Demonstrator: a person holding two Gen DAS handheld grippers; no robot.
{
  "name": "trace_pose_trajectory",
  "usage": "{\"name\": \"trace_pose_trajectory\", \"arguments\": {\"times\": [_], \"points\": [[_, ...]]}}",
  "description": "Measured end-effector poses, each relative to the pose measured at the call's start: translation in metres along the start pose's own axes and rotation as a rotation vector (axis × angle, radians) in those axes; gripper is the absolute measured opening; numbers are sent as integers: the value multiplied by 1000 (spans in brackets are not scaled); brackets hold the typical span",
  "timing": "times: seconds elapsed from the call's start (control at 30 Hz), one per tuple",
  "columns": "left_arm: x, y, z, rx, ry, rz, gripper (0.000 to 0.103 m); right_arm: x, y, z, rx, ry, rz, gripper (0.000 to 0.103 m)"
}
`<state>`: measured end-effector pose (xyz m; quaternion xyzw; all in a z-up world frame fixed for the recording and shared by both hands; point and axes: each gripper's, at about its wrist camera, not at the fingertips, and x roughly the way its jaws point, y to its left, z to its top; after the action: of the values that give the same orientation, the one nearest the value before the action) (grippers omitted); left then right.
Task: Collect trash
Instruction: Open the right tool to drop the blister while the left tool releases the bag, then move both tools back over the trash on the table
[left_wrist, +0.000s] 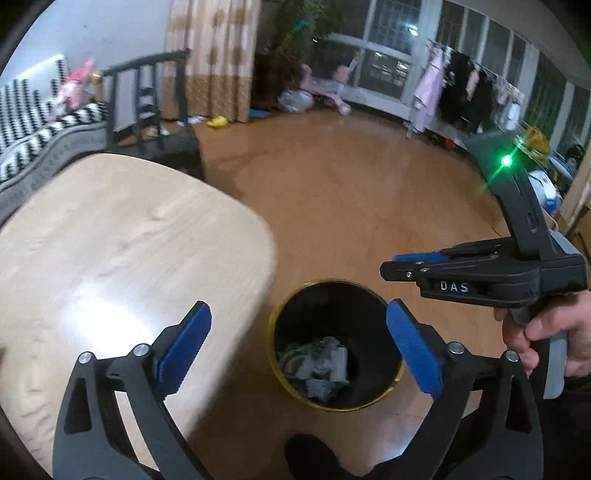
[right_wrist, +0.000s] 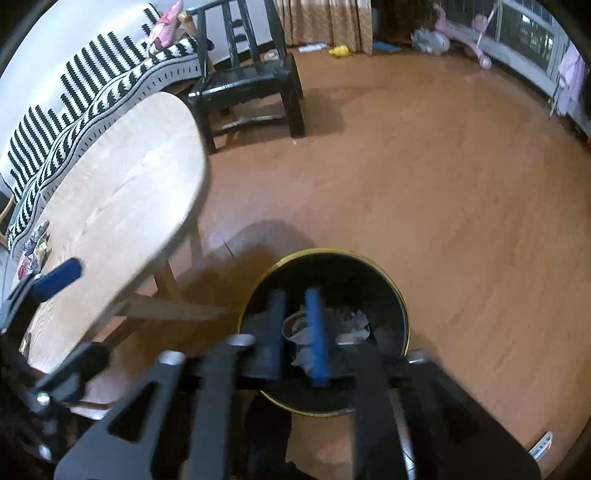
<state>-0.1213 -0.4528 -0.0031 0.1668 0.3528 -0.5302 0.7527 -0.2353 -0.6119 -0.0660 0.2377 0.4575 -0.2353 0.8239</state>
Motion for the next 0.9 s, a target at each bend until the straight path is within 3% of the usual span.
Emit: {"name": "trace_pose_trajectory", "arguments": {"times": [0.03,0.07,0.13,0.23,0.43,0.57,0.67,0.9], "points": [[-7,7,-1,-12,-6,14,94,-5,8,3,-8,-27,-2,81],[-16,17,-2,-28,-13,29,94,-13,19,6,-28,-70,-8,82],[-39,43,-6,-70,-31,76,94,-22,43,11,-74,-112,-4,82],[-80,90,-14,-154,-69,155,94,-28,88,21,-111,-145,78,82],[-157,199,-54,-295,-83,368,95,-11,220,33,-266,-94,264,82],[-197,277,-97,-401,-62,523,95,-1,304,29,-360,-68,316,82],[-210,320,-119,-432,-36,563,94,14,360,23,-406,-34,342,82],[-188,361,-140,-415,65,533,94,45,446,9,-450,33,354,82]]}}
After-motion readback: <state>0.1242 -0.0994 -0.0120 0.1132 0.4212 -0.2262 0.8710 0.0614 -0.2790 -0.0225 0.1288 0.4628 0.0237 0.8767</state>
